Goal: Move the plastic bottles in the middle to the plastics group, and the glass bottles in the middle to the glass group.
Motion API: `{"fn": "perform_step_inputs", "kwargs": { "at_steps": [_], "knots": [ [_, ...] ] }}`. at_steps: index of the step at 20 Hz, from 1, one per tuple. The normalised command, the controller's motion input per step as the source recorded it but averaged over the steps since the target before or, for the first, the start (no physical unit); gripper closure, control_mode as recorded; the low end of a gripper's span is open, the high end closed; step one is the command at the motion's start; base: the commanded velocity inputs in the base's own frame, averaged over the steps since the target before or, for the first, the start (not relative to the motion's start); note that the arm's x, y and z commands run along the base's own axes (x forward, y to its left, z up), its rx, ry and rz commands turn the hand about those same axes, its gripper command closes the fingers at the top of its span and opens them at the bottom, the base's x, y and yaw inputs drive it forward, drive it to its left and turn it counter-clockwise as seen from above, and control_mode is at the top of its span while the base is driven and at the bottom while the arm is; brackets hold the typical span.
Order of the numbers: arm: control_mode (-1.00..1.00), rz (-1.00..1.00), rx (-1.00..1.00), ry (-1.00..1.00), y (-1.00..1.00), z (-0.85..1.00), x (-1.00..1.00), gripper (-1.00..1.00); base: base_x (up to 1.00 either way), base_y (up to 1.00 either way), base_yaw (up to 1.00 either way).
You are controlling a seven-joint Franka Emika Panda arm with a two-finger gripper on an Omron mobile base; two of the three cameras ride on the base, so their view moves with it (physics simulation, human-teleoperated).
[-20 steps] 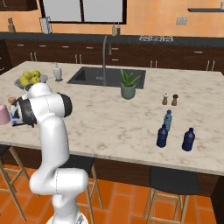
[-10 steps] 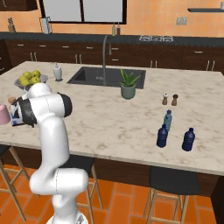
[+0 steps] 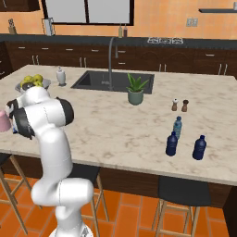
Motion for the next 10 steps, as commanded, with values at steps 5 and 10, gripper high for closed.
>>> {"fn": "perform_step_inputs", "kwargs": {
  "at_steps": [5, 10],
  "knots": [
    [-1.00, -0.10, 0.06, 0.00, -0.75, 0.50, -0.70, -1.00, 0.00, 0.00, 0.00],
    [-1.00, -0.19, 0.05, 0.01, -0.95, 0.29, -0.80, -1.00, 0.00, 0.00, 0.00]
  ]
}}
